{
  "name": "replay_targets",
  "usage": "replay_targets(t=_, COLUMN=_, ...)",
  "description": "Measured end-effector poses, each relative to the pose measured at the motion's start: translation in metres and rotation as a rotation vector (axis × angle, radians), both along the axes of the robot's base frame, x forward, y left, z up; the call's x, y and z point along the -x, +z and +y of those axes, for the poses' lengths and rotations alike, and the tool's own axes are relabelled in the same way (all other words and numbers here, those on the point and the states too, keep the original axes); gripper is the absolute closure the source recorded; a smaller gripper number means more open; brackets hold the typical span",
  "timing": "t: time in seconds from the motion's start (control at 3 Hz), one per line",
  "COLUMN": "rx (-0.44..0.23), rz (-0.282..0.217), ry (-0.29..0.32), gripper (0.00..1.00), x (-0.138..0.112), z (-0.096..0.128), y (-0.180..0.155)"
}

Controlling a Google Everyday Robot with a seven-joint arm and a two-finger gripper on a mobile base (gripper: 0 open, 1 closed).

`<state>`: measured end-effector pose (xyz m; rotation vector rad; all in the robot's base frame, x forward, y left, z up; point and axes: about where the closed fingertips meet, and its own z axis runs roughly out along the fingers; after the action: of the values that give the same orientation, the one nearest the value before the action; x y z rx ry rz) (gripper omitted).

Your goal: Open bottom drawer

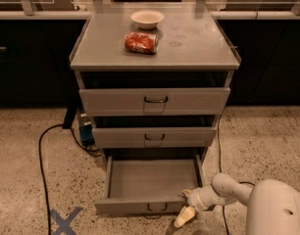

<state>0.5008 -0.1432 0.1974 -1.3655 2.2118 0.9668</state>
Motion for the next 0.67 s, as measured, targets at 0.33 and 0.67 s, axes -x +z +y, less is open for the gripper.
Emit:
replay_targets(t=0.33, rx=-0.008, rz=0.010, ry=0.044, gripper=0.00, x=0.017, z=0.006, y=0.004)
replay_targets(t=0.67, rx=-0.026, rz=0.036, ry=0.082, gripper=0.00, x=0.044, z=0.006, y=0.015)
